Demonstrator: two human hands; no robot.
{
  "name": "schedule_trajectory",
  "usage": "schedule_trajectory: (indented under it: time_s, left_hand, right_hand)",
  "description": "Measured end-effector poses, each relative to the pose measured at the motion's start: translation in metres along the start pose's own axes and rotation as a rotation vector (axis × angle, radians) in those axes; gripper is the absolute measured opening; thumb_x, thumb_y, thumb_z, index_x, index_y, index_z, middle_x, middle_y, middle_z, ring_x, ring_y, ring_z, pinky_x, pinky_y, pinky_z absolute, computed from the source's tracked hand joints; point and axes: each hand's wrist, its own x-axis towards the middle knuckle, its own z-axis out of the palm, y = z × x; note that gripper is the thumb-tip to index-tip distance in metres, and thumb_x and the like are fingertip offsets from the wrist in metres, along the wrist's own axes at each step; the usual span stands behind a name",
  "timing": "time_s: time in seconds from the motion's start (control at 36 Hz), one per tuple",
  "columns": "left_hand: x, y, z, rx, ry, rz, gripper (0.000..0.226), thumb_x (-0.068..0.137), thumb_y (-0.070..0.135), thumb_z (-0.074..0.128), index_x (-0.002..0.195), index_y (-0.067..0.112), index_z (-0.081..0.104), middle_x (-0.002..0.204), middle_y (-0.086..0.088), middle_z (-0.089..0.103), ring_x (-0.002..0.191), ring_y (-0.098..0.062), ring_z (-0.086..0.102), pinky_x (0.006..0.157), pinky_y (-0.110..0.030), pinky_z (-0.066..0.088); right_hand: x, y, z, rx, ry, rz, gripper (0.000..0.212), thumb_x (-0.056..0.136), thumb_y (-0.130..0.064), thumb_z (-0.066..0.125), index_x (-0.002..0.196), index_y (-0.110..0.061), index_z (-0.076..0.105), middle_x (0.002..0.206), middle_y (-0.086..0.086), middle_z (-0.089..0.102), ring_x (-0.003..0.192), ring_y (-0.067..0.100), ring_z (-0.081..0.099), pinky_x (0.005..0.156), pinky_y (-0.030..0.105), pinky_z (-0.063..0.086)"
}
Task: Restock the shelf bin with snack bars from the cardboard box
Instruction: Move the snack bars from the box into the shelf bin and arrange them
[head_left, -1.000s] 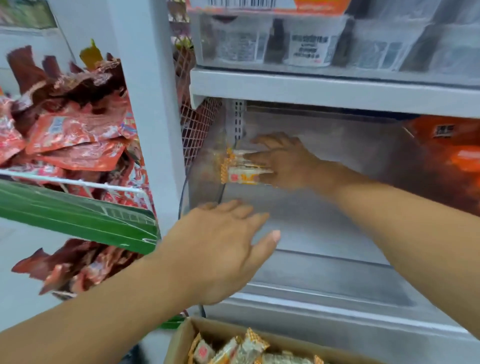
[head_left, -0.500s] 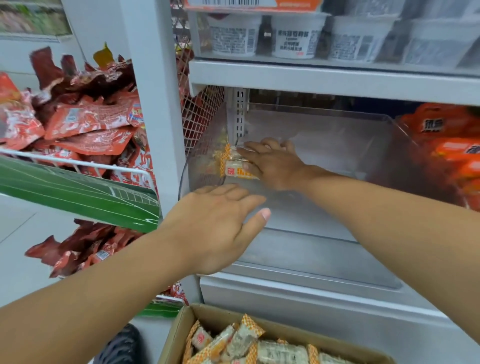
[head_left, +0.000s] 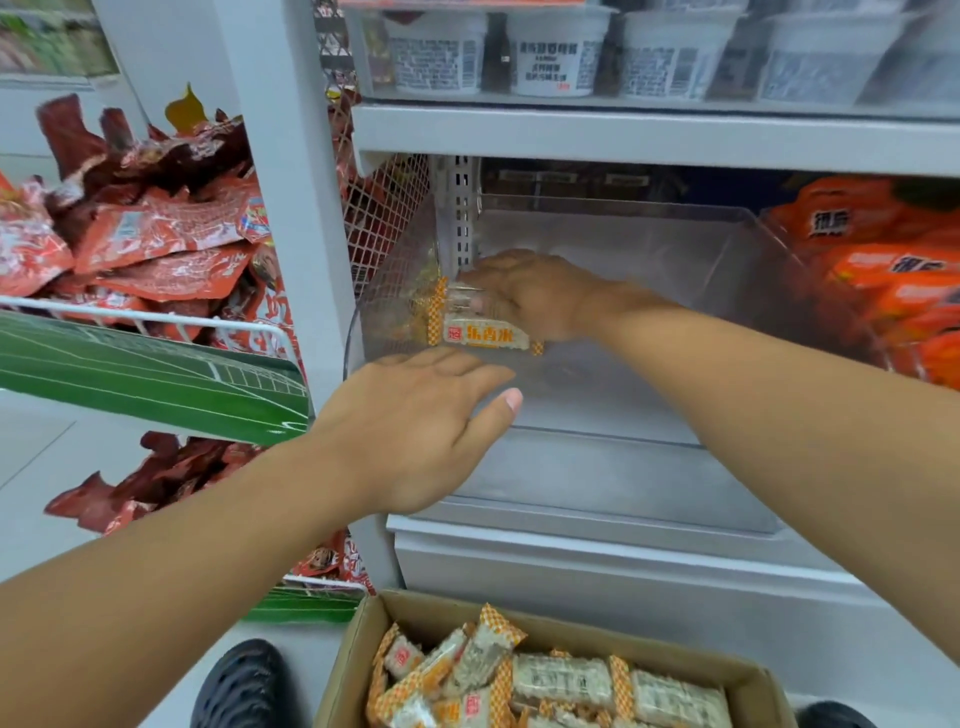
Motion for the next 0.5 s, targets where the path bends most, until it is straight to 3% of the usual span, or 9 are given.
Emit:
schedule_trajectory:
  time_s: [0.11,0.17,0.19,0.25,0.31,0.33,0.39,0.44,0.5]
  left_hand:
    - [-0.004,0.000,-0.004,-0.128,0.022,0.045,0.059,0.099,0.060,0.012,0.145,0.031,0.038,0.146,0.011,0.044,0.137,-0.010,0.036,0.108,-0.034,0.036]
    - [-0.008,0.001,-0.011,-0.231,0.182,0.126,0.050,0.102,0.051,0.032,0.142,0.024,0.045,0.141,0.005,0.052,0.131,-0.016,0.045,0.107,-0.035,0.038]
    - [-0.014,0.004,-0.015,-0.214,0.322,0.178,0.046,0.101,0.048,0.040,0.135,0.020,0.052,0.131,0.002,0.059,0.122,-0.019,0.051,0.101,-0.036,0.041]
    - [-0.030,0.014,-0.019,-0.140,0.559,0.239,0.035,0.097,0.042,0.050,0.112,0.012,0.063,0.100,-0.001,0.064,0.094,-0.022,0.055,0.081,-0.035,0.043]
    - [-0.047,0.032,-0.013,-0.134,0.572,0.256,0.028,0.094,0.041,0.053,0.094,0.014,0.060,0.081,0.002,0.056,0.077,-0.018,0.047,0.066,-0.033,0.038]
    - [-0.053,0.042,-0.004,-0.148,0.477,0.241,0.027,0.093,0.043,0.053,0.090,0.017,0.058,0.077,0.005,0.053,0.073,-0.016,0.046,0.062,-0.032,0.035]
    - [-0.063,0.060,0.026,-0.147,0.125,0.175,0.024,0.090,0.048,0.054,0.086,0.025,0.055,0.076,0.009,0.052,0.076,-0.018,0.053,0.062,-0.031,0.036]
    - [-0.078,0.080,0.061,-0.112,-0.265,0.097,0.021,0.088,0.049,0.060,0.090,0.029,0.058,0.087,0.008,0.057,0.094,-0.022,0.059,0.071,-0.030,0.039]
    - [-0.100,0.101,0.101,-0.061,-0.513,-0.004,0.033,0.089,0.051,0.062,0.111,0.026,0.061,0.114,0.003,0.061,0.113,-0.025,0.057,0.081,-0.029,0.041]
  right_hand:
    - [-0.042,-0.014,-0.043,0.060,-0.100,0.073,0.061,0.100,-0.061,0.036,0.153,-0.031,0.035,0.161,-0.004,0.032,0.147,0.021,0.030,0.118,0.034,0.025]
    - [-0.086,-0.020,-0.059,0.127,-0.067,0.116,0.056,0.100,-0.053,0.047,0.149,-0.028,0.043,0.154,-0.002,0.044,0.139,0.022,0.043,0.113,0.033,0.033]
    - [-0.114,-0.028,-0.065,0.170,0.000,0.116,0.052,0.099,-0.050,0.051,0.144,-0.025,0.051,0.145,0.000,0.054,0.131,0.021,0.051,0.109,0.034,0.039]
    - [-0.177,-0.047,-0.063,0.366,0.309,0.126,0.033,0.096,-0.043,0.059,0.118,-0.021,0.069,0.108,-0.002,0.072,0.098,0.013,0.065,0.089,0.032,0.050]
    - [-0.246,-0.069,-0.045,0.669,0.560,0.183,0.025,0.094,-0.037,0.065,0.082,-0.015,0.071,0.070,-0.001,0.067,0.063,0.008,0.059,0.062,0.028,0.048]
    - [-0.272,-0.078,-0.027,0.840,0.536,0.228,0.031,0.093,-0.034,0.068,0.072,-0.011,0.069,0.061,0.004,0.064,0.055,0.011,0.056,0.055,0.028,0.045]
    - [-0.303,-0.100,0.018,1.042,0.207,0.321,0.032,0.090,-0.029,0.073,0.069,-0.004,0.069,0.061,0.010,0.066,0.053,0.016,0.059,0.050,0.029,0.047]
    - [-0.307,-0.116,0.077,0.912,-0.252,0.399,0.026,0.083,-0.036,0.079,0.082,-0.011,0.073,0.072,0.005,0.069,0.067,0.017,0.066,0.059,0.032,0.055]
    - [-0.308,-0.138,0.130,0.651,-0.543,0.384,0.042,0.077,-0.048,0.081,0.103,-0.017,0.072,0.097,0.003,0.069,0.093,0.022,0.066,0.074,0.033,0.053]
